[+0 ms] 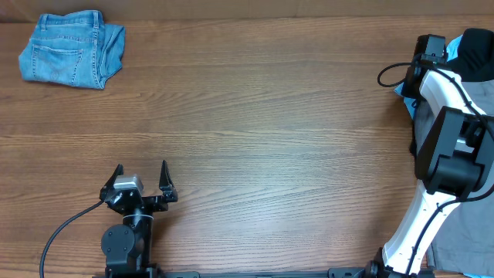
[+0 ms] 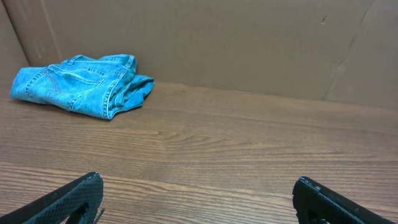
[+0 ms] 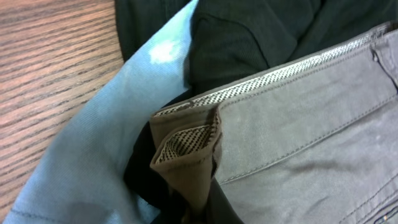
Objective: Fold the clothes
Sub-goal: 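Grasp the grey shorts waistband with the right gripper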
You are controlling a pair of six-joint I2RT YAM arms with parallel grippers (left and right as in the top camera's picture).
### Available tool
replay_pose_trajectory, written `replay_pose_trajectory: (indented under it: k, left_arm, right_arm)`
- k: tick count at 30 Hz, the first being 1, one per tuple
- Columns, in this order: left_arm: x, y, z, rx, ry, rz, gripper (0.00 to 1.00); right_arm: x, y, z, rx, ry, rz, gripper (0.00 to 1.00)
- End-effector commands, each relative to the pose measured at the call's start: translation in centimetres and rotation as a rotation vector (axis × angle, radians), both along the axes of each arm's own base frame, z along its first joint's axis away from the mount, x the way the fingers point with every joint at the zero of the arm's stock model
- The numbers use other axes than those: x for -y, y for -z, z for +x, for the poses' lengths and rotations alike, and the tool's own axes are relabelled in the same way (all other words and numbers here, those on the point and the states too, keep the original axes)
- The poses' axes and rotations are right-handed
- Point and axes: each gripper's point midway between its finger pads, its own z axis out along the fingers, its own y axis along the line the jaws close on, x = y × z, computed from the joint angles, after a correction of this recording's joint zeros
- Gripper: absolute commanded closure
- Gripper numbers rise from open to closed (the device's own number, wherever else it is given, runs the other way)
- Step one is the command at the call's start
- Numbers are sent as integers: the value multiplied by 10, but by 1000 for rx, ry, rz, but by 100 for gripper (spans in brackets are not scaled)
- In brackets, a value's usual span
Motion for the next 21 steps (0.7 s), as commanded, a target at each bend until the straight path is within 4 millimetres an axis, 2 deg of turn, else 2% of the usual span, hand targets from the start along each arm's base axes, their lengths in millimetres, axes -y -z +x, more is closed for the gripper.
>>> replay_pose_trajectory:
  k: [1, 5, 10, 12, 13, 15, 16, 18, 21]
  left_arm:
    - [0, 0, 0, 5, 6, 19, 0]
    - [0, 0, 0, 5, 6, 19, 0]
    - [0, 0, 0, 5, 6, 19, 0]
    - [0, 0, 0, 5, 6, 19, 0]
    - [0, 0, 0, 5, 6, 19, 0]
    - [0, 0, 0, 5, 6, 19, 0]
    - [0, 0, 0, 5, 6, 19, 0]
    - [0, 0, 0, 5, 6, 19, 0]
    - [0, 0, 0, 5, 6, 19, 0]
  right_arm:
    - [6, -4, 5, 30, 38, -14, 96]
    - [15, -21, 1, 69, 108, -56, 96]
    - [12, -53, 7, 165, 127, -34, 96]
    - [12, -56, 7, 158, 111, -39, 96]
    - [11, -55, 6, 153, 109, -39, 90]
    - [10, -48, 5, 139, 106, -28, 60]
    - [9, -45, 6, 136, 103, -22, 51]
    - [7, -38, 7, 127, 96, -5, 46]
    - [2, -26, 9, 119, 82, 28, 46]
